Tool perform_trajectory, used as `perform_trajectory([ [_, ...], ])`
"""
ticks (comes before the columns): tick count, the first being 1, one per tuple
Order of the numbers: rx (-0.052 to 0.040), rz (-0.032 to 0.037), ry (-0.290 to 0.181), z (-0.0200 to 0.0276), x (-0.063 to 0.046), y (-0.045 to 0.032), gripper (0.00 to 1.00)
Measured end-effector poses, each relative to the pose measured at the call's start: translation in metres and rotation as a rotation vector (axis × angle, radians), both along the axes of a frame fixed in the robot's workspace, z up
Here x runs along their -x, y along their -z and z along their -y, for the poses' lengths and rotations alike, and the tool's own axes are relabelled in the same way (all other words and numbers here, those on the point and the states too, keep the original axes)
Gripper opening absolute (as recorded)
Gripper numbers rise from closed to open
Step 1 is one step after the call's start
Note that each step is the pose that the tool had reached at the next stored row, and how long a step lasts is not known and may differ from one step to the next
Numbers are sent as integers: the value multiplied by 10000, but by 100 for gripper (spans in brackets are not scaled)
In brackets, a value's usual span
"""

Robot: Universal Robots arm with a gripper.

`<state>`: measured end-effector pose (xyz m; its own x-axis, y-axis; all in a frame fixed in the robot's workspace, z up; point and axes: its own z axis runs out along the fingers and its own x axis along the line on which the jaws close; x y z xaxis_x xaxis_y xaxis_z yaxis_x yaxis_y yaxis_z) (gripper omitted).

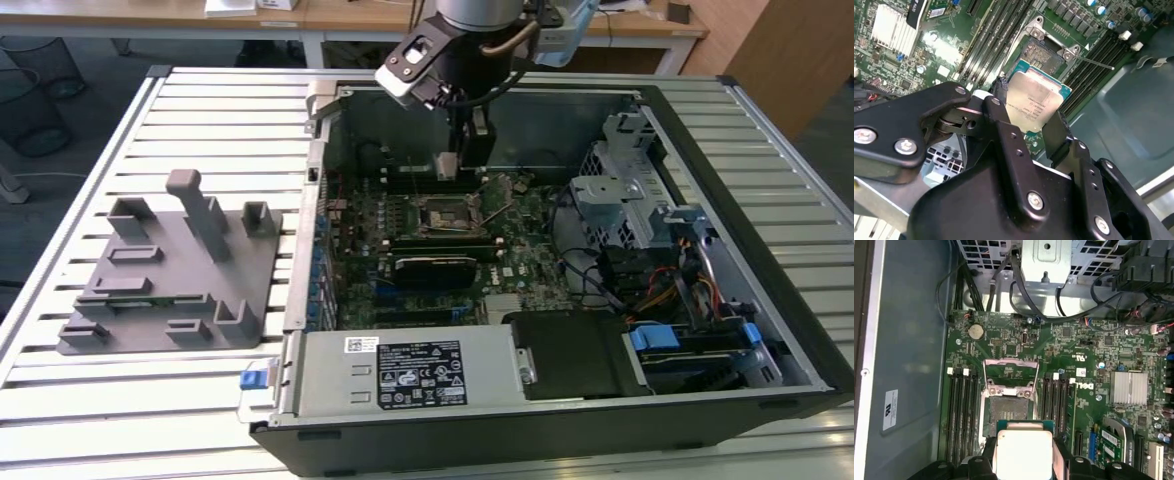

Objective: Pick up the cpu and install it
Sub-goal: 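Place the cpu into insertion slot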

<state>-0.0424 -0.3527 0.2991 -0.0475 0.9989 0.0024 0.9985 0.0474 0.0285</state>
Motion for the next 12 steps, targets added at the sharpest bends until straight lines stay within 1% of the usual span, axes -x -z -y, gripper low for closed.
perform_trajectory([
  [6,1,-1,1,-9,1,92,53],
  [8,0,-1,0,-20,1,113,53],
  [12,-1,0,0,-57,1,184,53],
])
